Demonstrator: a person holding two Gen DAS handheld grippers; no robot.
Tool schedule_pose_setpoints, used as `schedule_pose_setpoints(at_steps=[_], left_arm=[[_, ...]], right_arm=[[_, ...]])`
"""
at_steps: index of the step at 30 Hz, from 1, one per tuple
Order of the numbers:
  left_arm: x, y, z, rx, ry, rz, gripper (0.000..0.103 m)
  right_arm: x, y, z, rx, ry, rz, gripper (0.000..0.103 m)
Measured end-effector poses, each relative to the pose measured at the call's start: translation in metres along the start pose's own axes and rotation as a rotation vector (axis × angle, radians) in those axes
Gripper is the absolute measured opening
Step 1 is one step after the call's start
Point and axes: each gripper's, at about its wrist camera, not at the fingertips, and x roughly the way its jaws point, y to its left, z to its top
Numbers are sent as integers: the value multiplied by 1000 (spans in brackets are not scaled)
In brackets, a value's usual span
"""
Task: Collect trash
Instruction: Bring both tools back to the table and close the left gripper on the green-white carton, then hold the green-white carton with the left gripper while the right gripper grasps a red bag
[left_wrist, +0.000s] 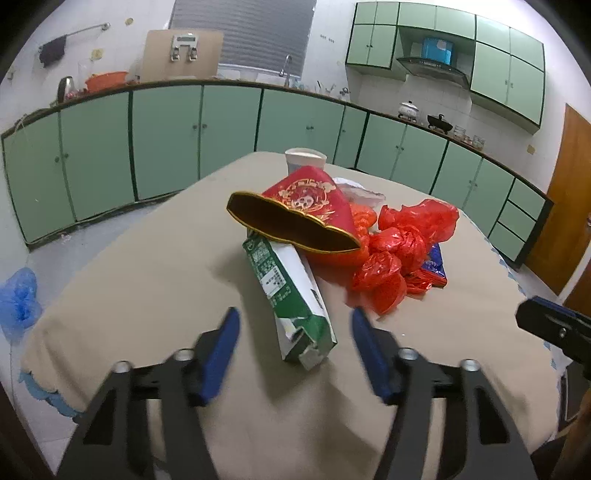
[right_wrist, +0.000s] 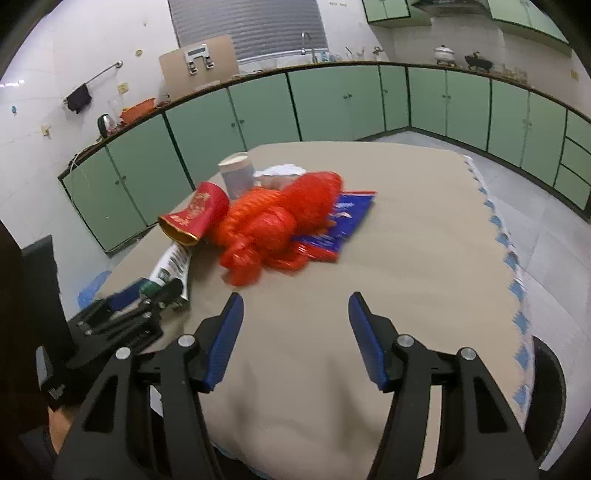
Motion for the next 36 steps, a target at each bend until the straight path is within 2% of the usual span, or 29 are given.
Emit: schedule_pose_setpoints(at_steps=[4, 7, 16, 23, 29, 36], left_arm=[[5, 7, 1, -20, 23, -26, 30], [6, 7, 1, -12, 28, -37, 21], [3, 14, 3, 0, 4, -42, 19], [-1, 18, 7, 44, -19, -37, 19], [0, 23, 7, 37, -18, -44, 19], [-4, 28, 8, 33, -37, -41, 19]], right_arm=[[15, 19, 11, -19, -4, 27, 54], [27, 35, 18, -41, -8, 50, 53], [58, 69, 31, -68, -14, 112, 48], [68, 73, 43, -47, -20, 132, 48], [73, 83, 48, -56, -22, 161, 48], [72, 82, 44, -60, -17, 150, 48]])
